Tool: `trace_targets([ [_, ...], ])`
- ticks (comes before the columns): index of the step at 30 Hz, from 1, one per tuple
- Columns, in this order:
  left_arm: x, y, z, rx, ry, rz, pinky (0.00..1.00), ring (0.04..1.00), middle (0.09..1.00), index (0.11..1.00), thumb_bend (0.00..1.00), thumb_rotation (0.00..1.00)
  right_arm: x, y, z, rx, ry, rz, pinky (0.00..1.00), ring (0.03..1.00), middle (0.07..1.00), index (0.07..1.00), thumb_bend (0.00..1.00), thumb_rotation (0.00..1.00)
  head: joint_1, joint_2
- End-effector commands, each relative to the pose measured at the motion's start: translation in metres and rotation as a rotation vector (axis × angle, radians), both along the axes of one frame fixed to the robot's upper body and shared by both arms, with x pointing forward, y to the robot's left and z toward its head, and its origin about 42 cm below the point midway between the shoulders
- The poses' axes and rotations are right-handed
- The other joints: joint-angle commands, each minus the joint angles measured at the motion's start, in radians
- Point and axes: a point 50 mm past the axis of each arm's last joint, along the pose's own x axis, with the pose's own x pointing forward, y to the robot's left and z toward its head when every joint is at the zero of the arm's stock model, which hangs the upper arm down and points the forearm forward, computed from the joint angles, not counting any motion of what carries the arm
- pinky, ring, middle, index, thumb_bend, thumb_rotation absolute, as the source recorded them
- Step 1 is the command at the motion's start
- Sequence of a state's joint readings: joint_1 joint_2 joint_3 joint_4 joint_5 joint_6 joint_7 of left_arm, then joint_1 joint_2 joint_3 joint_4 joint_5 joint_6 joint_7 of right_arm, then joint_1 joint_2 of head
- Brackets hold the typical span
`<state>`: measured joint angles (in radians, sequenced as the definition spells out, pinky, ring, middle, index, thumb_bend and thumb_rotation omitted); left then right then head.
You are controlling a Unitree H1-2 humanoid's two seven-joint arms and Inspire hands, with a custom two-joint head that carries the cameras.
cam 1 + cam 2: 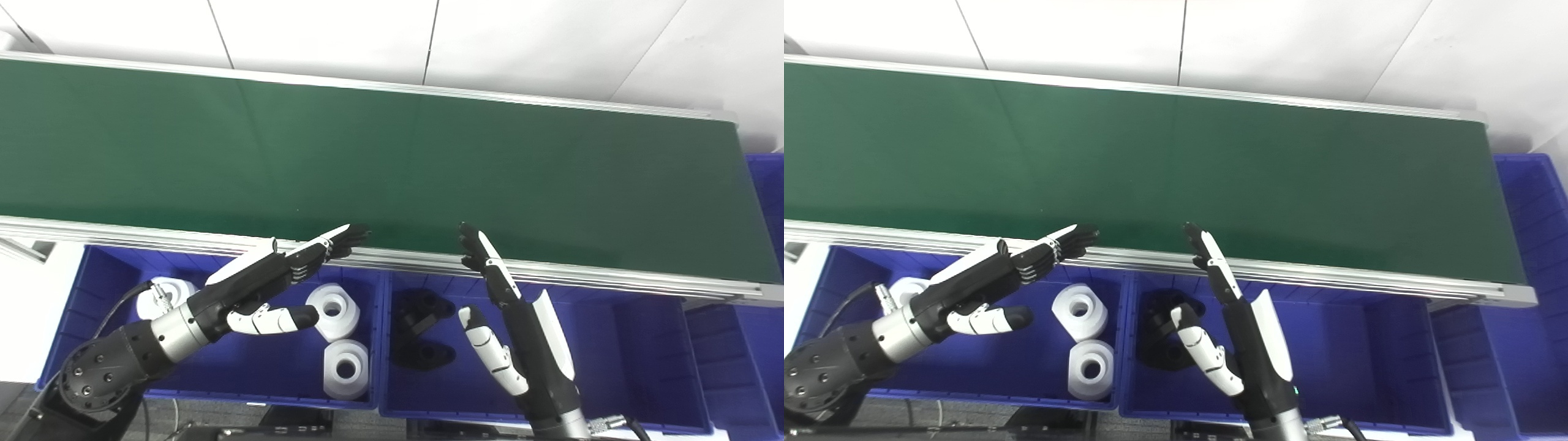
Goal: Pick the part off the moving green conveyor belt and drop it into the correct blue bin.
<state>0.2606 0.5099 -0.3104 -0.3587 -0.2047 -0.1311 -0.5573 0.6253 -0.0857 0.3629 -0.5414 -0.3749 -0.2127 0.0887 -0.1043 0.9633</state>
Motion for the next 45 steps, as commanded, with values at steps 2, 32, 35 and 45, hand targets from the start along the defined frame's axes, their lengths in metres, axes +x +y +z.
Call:
trace_targets([
  [2,0.0039,0.0014,0.0100,0.000,-0.043,0.001,1.00,1.000,1.000,1.000,0.42,0.77,-0.0018,0.0011,0.0107,0.013,-0.025,0.004,0.90,0.956,0.977,0.965,0.44,0.97,0.001,0.001],
  [32,0.0030,-0.0031,0.0052,-0.016,-0.035,0.010,1.00,1.000,1.000,1.000,0.48,0.69,-0.0031,0.0031,0.0130,-0.010,-0.008,0.053,0.91,0.968,0.991,0.975,0.42,0.99,0.001,0.006],
  [35,0.0019,-0.0031,0.0052,-0.021,-0.025,0.012,1.00,1.000,1.000,1.000,0.49,0.67,-0.0034,0.0029,0.0126,-0.004,-0.006,0.050,0.90,0.964,0.988,0.972,0.42,0.97,0.003,0.006],
  [45,0.0023,-0.0019,0.0025,-0.014,-0.034,0.014,1.00,1.000,1.000,1.000,0.47,0.66,-0.0044,0.0022,0.0101,-0.012,-0.003,0.049,0.89,0.959,0.985,0.971,0.41,0.98,0.005,-0.002],
])
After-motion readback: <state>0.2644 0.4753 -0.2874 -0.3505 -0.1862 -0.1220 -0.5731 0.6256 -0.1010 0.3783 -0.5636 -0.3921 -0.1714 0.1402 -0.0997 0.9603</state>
